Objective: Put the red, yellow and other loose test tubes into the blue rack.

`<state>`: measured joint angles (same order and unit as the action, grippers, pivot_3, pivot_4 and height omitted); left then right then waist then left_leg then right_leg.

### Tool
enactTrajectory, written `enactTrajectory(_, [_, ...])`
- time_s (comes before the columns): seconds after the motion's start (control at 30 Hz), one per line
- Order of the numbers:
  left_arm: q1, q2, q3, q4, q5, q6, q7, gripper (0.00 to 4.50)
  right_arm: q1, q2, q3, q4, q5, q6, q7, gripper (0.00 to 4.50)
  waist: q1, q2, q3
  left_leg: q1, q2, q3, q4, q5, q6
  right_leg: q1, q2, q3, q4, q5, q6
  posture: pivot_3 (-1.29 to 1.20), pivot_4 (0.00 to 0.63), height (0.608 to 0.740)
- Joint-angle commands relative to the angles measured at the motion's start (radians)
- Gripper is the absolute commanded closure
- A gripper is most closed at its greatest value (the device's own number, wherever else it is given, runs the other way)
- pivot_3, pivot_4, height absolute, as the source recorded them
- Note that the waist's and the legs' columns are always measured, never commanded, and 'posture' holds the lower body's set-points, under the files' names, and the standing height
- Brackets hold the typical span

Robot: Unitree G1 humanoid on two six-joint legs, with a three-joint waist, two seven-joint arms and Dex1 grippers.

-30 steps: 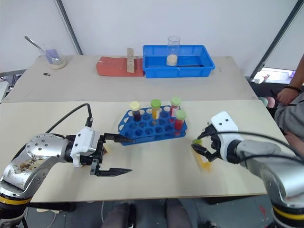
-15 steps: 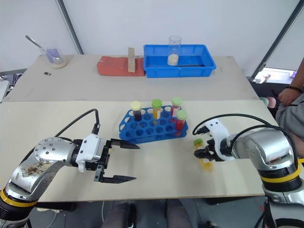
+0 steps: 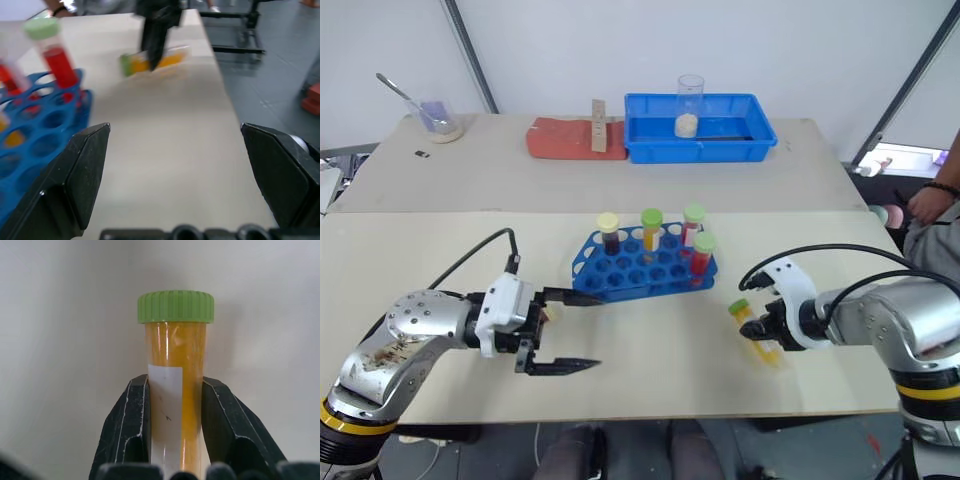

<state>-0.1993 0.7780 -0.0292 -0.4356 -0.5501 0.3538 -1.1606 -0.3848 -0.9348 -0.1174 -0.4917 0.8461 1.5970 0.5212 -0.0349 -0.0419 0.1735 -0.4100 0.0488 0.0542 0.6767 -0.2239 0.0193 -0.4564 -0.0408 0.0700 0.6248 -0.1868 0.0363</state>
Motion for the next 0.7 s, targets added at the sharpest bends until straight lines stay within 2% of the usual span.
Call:
enactTrajectory(0.03, [-0.004, 0.011, 0.068, 0.011, -0.042, 0.012, 0.005, 0.00, 0.046, 0.054, -0.154, -0.161, 0.133, -0.076, 0.080, 3.49, -0.005, 0.000, 0.000, 0.000, 0.000, 0.000, 0.000, 0.000, 0.000, 0.000, 0.000, 0.000, 0.000, 0.000, 0.000, 0.00, 0.150, 0.740])
enactTrajectory(0.13, [0.005, 0.015, 0.112, 0.036, -0.054, 0.013, 0.006, 0.00, 0.106, 0.275, -0.247, -0.217, 0.237, -0.271, 0.079, 3.50, -0.008, -0.001, 0.000, 0.001, 0.001, -0.001, 0.000, 0.000, 0.000, 0.001, 0.002, 0.000, 0.000, 0.000, 0.000, 0.00, 0.150, 0.740])
enactTrajectory(0.17, [0.004, 0.016, 0.120, 0.044, -0.054, 0.011, 0.003, 0.00, 0.121, 0.314, -0.237, -0.235, 0.223, -0.312, 0.061, 3.50, -0.008, -0.001, 0.000, 0.002, 0.002, -0.002, -0.001, 0.000, 0.000, 0.001, 0.003, -0.001, 0.001, 0.000, 0.001, 0.00, 0.150, 0.740])
enactTrajectory(0.33, [-0.016, 0.010, 0.144, 0.079, -0.053, 0.017, 0.022, 0.00, 0.147, 0.456, -0.034, -0.246, -0.018, -0.606, 0.003, 3.50, -0.007, -0.001, 0.000, 0.001, 0.001, -0.001, 0.000, 0.000, 0.000, 0.000, 0.002, 0.000, 0.001, -0.001, -0.002, 0.00, 0.150, 0.740])
enactTrajectory(0.47, [-0.029, 0.008, 0.145, 0.075, -0.053, 0.017, 0.032, 0.00, 0.146, 0.580, 0.119, -0.147, -0.287, -0.959, -0.030, 3.50, -0.008, 0.000, 0.000, 0.001, 0.001, 0.000, 0.000, 0.000, 0.000, 0.000, 0.002, 0.000, 0.001, -0.002, -0.004, 0.00, 0.150, 0.740])
enactTrajectory(0.7, [-0.024, 0.005, 0.131, 0.044, -0.057, 0.018, 0.035, 0.00, 0.130, 0.724, 0.205, 0.058, -0.525, -1.295, -0.114, 3.50, -0.008, 0.000, 0.000, 0.001, 0.001, 0.000, -0.001, 0.000, 0.000, -0.001, 0.002, 0.000, 0.001, 0.000, -0.002, 0.00, 0.150, 0.740])
